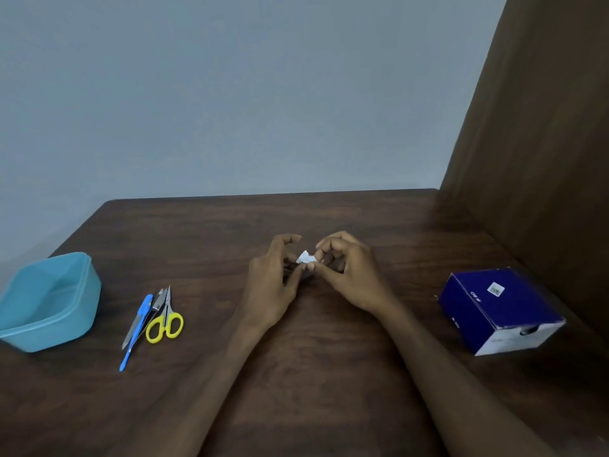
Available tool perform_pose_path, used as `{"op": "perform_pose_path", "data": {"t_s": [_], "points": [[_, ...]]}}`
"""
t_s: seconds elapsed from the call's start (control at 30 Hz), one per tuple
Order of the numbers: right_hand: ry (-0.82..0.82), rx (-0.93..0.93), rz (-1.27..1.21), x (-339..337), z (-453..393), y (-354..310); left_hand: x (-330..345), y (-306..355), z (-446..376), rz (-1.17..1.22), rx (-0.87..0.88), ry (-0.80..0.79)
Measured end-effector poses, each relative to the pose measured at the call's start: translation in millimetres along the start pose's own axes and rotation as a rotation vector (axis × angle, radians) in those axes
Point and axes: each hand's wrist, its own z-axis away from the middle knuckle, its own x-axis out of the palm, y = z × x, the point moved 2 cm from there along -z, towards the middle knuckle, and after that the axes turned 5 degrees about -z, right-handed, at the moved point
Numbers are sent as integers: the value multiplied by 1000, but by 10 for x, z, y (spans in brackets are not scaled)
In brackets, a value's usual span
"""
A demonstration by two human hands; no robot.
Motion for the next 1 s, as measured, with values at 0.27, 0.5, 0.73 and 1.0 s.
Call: {"op": "perform_pose_path", "data": {"t_s": [0.27, 0.5, 0.73, 1.0], "points": [[191, 230, -484, -121, 10, 15, -20, -4, 9, -15, -21, -10], [301, 384, -722, -145, 11, 60, -7, 31, 64, 5, -26, -44], [409, 385, -828, -221, -47, 127, 124, 116, -30, 8, -114, -8], [631, 423, -827, -424, -31, 195, 656, 421, -258, -350, -158, -138]]}}
